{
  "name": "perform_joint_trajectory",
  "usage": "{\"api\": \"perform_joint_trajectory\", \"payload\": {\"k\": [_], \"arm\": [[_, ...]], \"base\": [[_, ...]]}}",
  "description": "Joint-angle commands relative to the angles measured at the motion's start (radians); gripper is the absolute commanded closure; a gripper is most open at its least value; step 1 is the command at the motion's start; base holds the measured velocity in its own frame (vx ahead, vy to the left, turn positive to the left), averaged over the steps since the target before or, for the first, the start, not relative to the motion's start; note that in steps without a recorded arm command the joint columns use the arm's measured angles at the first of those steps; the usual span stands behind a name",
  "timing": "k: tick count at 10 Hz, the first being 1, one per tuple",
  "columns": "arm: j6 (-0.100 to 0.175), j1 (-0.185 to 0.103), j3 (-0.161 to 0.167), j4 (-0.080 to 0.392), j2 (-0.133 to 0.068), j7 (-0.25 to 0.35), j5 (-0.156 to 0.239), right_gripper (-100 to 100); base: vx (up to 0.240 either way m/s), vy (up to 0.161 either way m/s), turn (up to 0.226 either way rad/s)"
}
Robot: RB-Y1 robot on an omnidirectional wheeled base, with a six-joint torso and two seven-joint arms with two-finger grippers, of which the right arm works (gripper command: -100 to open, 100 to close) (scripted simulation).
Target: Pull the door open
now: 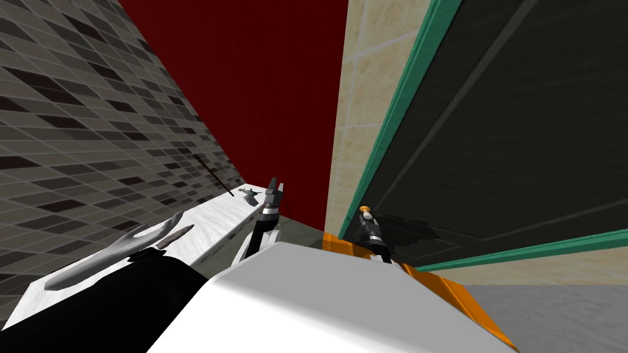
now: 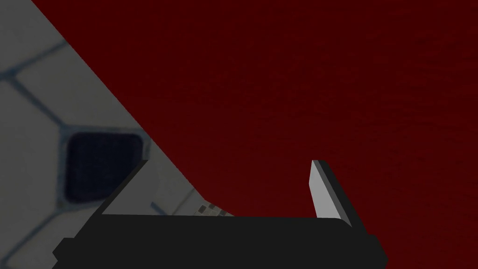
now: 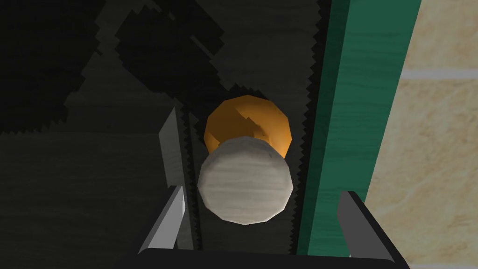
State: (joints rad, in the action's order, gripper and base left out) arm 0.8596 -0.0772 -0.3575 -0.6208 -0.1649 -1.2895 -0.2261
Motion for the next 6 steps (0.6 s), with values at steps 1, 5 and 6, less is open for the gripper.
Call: {"api": "perform_joint_trajectory", "payload": {"k": [1,5,6], "arm": [[0.013,0.017,-0.009,-0.002,-0.018,0.016,0.008,-100],[0.003,0.023,-0.008,-0.019,-0.017,0.019,0.007,100],[0.003,0.023,-0.008,-0.019,-0.017,0.019,0.007,100]], "base": [[0.176,-0.002,0.1],[0.054,-0.002,0.009],[-0.024,-0.004,0.019]]}}
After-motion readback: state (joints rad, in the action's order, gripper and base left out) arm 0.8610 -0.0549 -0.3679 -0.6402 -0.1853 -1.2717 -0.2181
